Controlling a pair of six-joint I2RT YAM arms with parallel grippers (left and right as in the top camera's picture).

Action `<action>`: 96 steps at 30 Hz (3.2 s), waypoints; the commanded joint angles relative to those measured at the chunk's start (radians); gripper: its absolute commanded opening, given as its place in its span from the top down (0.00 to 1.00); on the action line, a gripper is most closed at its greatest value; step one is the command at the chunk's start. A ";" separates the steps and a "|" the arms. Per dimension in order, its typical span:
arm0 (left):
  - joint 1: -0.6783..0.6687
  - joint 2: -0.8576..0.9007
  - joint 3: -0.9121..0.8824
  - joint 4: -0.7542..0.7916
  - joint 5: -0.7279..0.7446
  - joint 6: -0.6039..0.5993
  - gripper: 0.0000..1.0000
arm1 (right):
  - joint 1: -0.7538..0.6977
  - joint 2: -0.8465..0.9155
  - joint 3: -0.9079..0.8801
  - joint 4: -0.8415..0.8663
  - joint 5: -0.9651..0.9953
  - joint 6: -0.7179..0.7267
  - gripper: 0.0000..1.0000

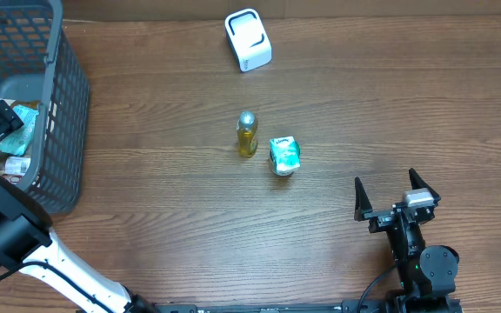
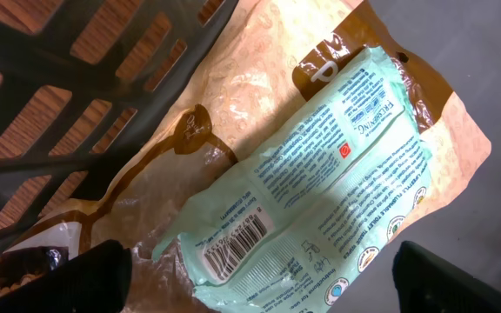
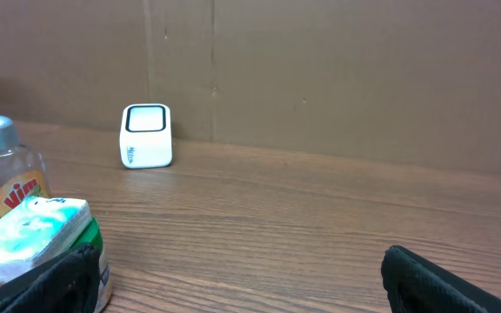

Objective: Scan the item barcode
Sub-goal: 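Reach into the basket and grasp the mint-green wet-wipes pack, then lift the wipes pack out and carry it toward the scanner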

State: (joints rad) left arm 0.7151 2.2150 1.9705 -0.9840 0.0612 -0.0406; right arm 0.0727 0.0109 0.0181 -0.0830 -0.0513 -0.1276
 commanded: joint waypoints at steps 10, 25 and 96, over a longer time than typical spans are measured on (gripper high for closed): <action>0.004 0.093 -0.005 -0.008 0.018 0.018 0.36 | -0.003 -0.008 -0.010 0.002 0.005 -0.001 0.00; 0.003 -0.048 0.008 -0.012 0.019 0.006 0.91 | -0.003 -0.008 -0.010 0.002 0.005 -0.001 0.00; -1.113 -0.535 -0.961 0.472 0.028 -1.126 0.90 | -0.003 -0.008 -0.010 0.002 0.005 -0.001 0.00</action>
State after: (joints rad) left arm -0.3870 1.6962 1.0203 -0.5175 0.1188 -1.1427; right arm 0.0727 0.0109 0.0181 -0.0837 -0.0513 -0.1272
